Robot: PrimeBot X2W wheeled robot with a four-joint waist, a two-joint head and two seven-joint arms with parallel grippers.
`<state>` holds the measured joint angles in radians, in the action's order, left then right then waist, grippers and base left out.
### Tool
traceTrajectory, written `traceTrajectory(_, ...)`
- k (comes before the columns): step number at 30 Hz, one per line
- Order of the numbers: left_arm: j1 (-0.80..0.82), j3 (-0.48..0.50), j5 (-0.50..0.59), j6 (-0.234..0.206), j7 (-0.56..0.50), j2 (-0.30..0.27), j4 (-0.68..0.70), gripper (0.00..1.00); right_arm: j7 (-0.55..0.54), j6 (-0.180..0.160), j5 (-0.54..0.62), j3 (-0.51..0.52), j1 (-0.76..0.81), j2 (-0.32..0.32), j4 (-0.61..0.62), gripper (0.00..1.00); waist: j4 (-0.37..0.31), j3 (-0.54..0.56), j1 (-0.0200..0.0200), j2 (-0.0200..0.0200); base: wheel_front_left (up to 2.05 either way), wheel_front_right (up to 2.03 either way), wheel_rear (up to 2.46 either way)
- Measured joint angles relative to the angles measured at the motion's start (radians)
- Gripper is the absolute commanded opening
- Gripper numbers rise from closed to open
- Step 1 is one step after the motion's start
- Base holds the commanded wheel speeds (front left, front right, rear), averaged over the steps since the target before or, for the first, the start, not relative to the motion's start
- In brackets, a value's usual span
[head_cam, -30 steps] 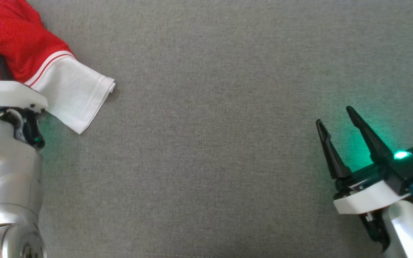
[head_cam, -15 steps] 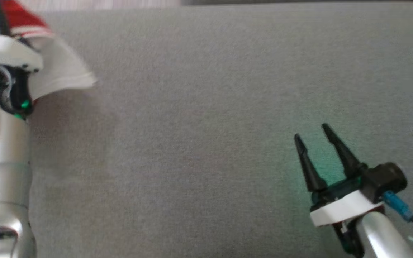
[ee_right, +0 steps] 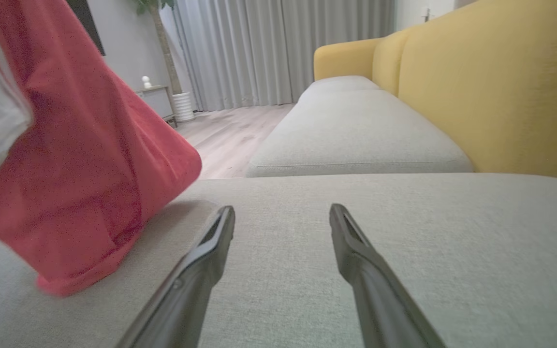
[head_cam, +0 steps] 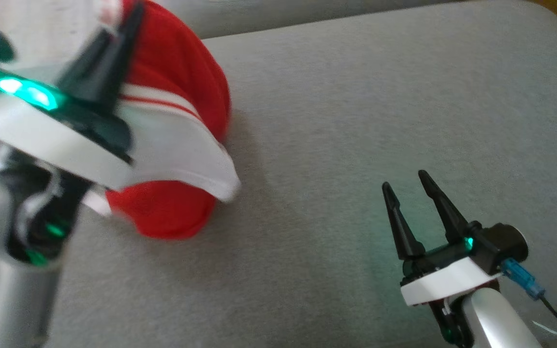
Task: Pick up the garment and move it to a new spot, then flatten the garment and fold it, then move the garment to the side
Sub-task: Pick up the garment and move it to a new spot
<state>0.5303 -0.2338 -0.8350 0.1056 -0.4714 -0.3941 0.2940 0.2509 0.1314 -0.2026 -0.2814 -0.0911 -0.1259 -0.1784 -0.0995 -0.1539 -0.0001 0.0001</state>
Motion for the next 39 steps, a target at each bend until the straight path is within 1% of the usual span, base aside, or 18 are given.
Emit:
traceTrajectory(2,-0.014,-0.041,-0.003,-0.018,-0.031,0.009,0.043,0.0,0.0,0.0,-0.001,-0.004,-0.005,0.009,0.0,1.0,-0.031,-0.006,0.0,0.0,0.0,0.0,0.0)
traceTrajectory(3,-0.021,-0.067,-0.001,-0.019,-0.045,0.016,0.048,0.0,0.0,0.0,-0.005,-0.005,-0.009,0.017,0.003,1.0,-0.047,-0.01,0.0001,0.0,0.0,0.0,0.0)
traceTrajectory(6,-0.04,-0.162,0.019,-0.027,-0.069,0.061,0.028,0.0,0.0,0.0,-0.009,-0.008,-0.03,0.031,0.013,1.0,-0.099,-0.022,0.0001,0.0,0.0,0.0,0.0)
traceTrajectory(9,-0.041,-0.251,0.059,-0.027,-0.074,0.112,-0.042,0.0,0.0,0.0,-0.011,-0.012,-0.055,0.043,0.029,1.0,-0.155,-0.035,0.0002,0.0,0.0,0.0,0.0)
traceTrajectory(13,-0.025,-0.368,0.115,-0.025,-0.067,0.195,-0.198,0.0,0.0,0.0,-0.018,-0.023,-0.069,0.052,0.05,1.0,-0.228,-0.054,0.0002,0.0,0.0,0.0,0.0)
traceTrajectory(18,0.029,-0.452,0.194,-0.017,0.021,0.292,-0.427,0.0,0.0,0.0,-0.026,-0.033,-0.072,0.057,0.058,1.0,-0.308,-0.079,0.0002,0.0,0.0,0.0,0.0)
traceTrajectory(20,0.052,-0.472,0.202,-0.016,0.075,0.317,-0.509,0.0,0.0,0.0,-0.026,-0.036,-0.077,0.059,0.058,1.0,-0.335,-0.089,0.0002,0.0,0.0,0.0,0.0)
traceTrajectory(22,0.074,-0.488,0.216,-0.016,0.161,0.329,-0.574,0.0,0.0,0.0,-0.031,-0.036,-0.081,0.061,0.058,1.0,-0.356,-0.097,0.0002,0.0,0.0,0.0,0.0)
traceTrajectory(23,0.087,-0.49,0.225,-0.017,0.207,0.333,-0.604,0.14,0.0,0.0,-0.035,-0.035,-0.082,0.061,0.058,1.0,-0.363,-0.102,0.0002,0.0,0.0,0.0,0.0)
traceTrajectory(24,0.102,-0.5,0.233,-0.016,0.251,0.336,-0.634,0.36,0.0,0.0,-0.035,-0.035,-0.082,0.061,0.058,1.0,-0.369,-0.106,0.0002,0.0,0.0,0.0,0.0)
traceTrajectory(25,0.118,-0.515,0.24,-0.016,0.289,0.336,-0.659,0.43,0.0,0.0,-0.035,-0.036,-0.082,0.062,0.058,1.0,-0.372,-0.109,0.0002,0.0,0.0,0.0,0.0)
traceTrajectory(26,0.13,-0.521,0.238,-0.017,0.327,0.339,-0.684,0.55,0.0,0.0,-0.035,-0.035,-0.082,0.062,0.057,1.0,-0.374,-0.111,0.0003,0.0,0.0,0.0,0.0)
traceTrajectory(27,0.14,-0.528,0.235,-0.017,0.362,0.341,-0.704,0.79,0.0,0.0,-0.035,-0.035,-0.082,0.063,0.057,1.0,-0.373,-0.11,0.0004,-0.0001,0.0,0.0,0.0)
traceTrajectory(28,0.148,-0.543,0.227,-0.018,0.397,0.339,-0.715,1.0,0.0,0.0,-0.035,-0.035,-0.082,0.064,0.056,1.0,-0.371,-0.108,0.0002,0.0,0.0,0.0,0.0)
traceTrajectory(30,0.159,-0.569,0.197,-0.043,0.448,0.342,-0.737,1.0,0.0,0.0,-0.035,-0.034,-0.082,0.066,0.053,1.0,-0.364,-0.103,0.0001,0.0,0.0,0.0,0.0)
traceTrajectory(32,0.173,-0.61,0.192,-0.056,0.46,0.343,-0.773,1.0,0.0,0.0,-0.034,-0.032,-0.082,0.066,0.05,1.0,-0.353,-0.097,0.0002,0.0,0.0,0.0,0.0)
traceTrajectory(36,0.174,-0.684,0.156,-0.047,0.399,0.343,-0.834,1.0,0.0,0.0,-0.023,-0.021,-0.081,0.067,0.046,1.0,-0.323,-0.082,0.0001,0.0,0.0,0.0,0.0)
traceTrajectory(39,0.166,-0.687,0.15,-0.054,0.397,0.34,-0.842,1.0,0.0,0.0,-0.014,-0.005,-0.08,0.067,0.047,1.0,-0.296,-0.07,0.0001,0.0,0.0,0.0,0.0)
